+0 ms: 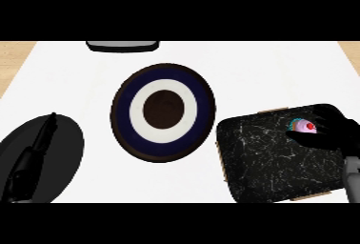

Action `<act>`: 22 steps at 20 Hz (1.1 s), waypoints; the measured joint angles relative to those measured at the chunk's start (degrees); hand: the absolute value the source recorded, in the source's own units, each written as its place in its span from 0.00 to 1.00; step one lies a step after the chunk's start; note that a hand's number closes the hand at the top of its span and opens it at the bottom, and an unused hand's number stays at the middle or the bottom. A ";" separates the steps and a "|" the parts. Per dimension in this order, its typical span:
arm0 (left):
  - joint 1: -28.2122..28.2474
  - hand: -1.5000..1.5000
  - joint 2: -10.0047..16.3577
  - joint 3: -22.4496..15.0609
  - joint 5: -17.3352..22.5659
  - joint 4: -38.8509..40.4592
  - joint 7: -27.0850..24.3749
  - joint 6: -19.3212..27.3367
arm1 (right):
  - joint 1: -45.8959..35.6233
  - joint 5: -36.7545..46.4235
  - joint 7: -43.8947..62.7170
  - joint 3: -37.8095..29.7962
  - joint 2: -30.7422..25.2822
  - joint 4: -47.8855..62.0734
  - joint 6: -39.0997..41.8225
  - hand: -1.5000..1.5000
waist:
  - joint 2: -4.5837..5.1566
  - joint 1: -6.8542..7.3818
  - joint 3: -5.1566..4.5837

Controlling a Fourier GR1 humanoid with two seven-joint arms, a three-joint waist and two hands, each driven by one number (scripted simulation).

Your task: Pick the cupcake from the tray and place it in the plate

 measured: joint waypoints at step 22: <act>-4.84 0.50 -3.23 0.69 -3.12 0.17 -1.31 -5.74 | -15.90 12.37 -34.72 12.73 -9.54 12.66 14.42 1.00 | 2.64 7.64 0.38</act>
